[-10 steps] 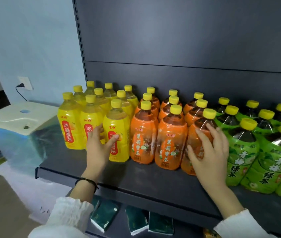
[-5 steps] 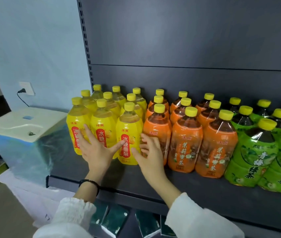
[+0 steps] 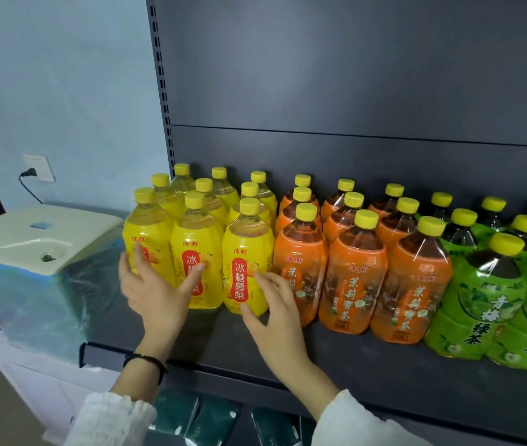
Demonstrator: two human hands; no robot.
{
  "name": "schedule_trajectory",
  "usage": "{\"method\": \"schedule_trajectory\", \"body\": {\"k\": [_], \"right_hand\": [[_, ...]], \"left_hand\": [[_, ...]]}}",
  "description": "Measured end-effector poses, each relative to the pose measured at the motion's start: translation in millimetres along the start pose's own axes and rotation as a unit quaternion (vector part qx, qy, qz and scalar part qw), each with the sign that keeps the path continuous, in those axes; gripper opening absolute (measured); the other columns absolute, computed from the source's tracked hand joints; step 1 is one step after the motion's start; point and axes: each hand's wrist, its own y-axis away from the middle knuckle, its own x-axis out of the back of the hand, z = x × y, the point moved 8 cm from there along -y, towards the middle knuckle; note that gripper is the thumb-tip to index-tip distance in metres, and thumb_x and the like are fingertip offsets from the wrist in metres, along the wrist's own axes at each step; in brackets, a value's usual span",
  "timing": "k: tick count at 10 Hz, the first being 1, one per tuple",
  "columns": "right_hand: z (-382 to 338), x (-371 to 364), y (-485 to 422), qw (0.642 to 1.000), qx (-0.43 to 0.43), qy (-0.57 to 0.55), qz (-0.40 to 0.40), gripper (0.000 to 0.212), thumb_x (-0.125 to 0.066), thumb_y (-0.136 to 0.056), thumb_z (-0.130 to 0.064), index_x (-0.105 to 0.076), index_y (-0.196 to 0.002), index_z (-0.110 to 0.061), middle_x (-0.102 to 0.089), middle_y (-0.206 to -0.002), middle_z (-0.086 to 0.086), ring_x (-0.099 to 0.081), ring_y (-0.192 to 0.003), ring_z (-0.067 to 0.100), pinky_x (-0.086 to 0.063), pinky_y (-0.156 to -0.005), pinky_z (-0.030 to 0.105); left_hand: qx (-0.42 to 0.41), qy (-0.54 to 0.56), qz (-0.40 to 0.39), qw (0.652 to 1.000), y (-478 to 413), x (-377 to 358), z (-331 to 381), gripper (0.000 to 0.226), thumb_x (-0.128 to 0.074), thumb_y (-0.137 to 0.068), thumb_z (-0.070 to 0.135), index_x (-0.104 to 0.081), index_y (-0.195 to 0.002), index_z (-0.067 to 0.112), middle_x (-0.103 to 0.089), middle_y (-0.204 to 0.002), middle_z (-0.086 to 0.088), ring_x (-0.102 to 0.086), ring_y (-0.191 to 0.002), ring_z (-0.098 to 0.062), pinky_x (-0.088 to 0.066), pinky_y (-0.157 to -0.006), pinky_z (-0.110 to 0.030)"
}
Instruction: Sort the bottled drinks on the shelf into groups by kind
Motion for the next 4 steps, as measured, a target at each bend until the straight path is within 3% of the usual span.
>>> {"method": "schedule_trajectory", "body": {"k": [1, 2, 3, 4], "right_hand": [[1, -3, -2, 1.0, -0.005, 0.023, -0.007, 0.055, -0.062, -0.091, -0.03, -0.042, -0.143, -0.024, -0.033, -0.136, -0.01, -0.035, -0.123, -0.002, -0.036, -0.091, 0.001], [4, -4, -4, 1.0, -0.013, 0.022, -0.013, 0.055, -0.062, -0.091, -0.03, -0.043, -0.142, -0.024, -0.033, -0.135, -0.01, -0.036, -0.124, 0.0, -0.038, -0.094, 0.006], [10, 0, 1, 0.999, -0.038, -0.003, -0.029, 0.044, -0.065, -0.09, -0.024, -0.054, -0.133, -0.022, -0.043, -0.127, -0.011, -0.045, -0.117, 0.001, -0.044, -0.096, 0.014], [30, 25, 15, 0.995, -0.096, -0.033, -0.021, 0.025, -0.064, -0.089, -0.013, -0.065, -0.112, -0.021, -0.056, -0.109, -0.01, -0.057, -0.095, 0.004, -0.048, -0.084, 0.013]], "left_hand": [[0.042, 0.021, -0.016, 0.999, -22, 7, -22, 0.121, -0.078, -0.061, 0.057, -0.009, -0.152, 0.016, -0.017, -0.155, -0.018, -0.017, -0.142, -0.038, -0.025, -0.108, -0.064], [0.0, 0.076, -0.071, 0.995, -36, 2, -22, 0.116, -0.081, -0.058, 0.054, -0.017, -0.148, 0.019, -0.034, -0.148, -0.013, -0.03, -0.138, -0.032, -0.03, -0.109, -0.059], [-0.001, 0.101, -0.094, 0.99, -34, 8, -15, 0.099, -0.084, -0.067, 0.037, -0.026, -0.145, 0.021, -0.044, -0.142, -0.009, -0.039, -0.131, -0.028, -0.035, -0.106, -0.053], [0.024, 0.091, -0.111, 0.989, -19, 23, -24, 0.06, -0.071, -0.084, 0.025, -0.045, -0.136, 0.011, -0.057, -0.131, -0.01, -0.054, -0.116, -0.027, -0.041, -0.096, -0.044]]}}
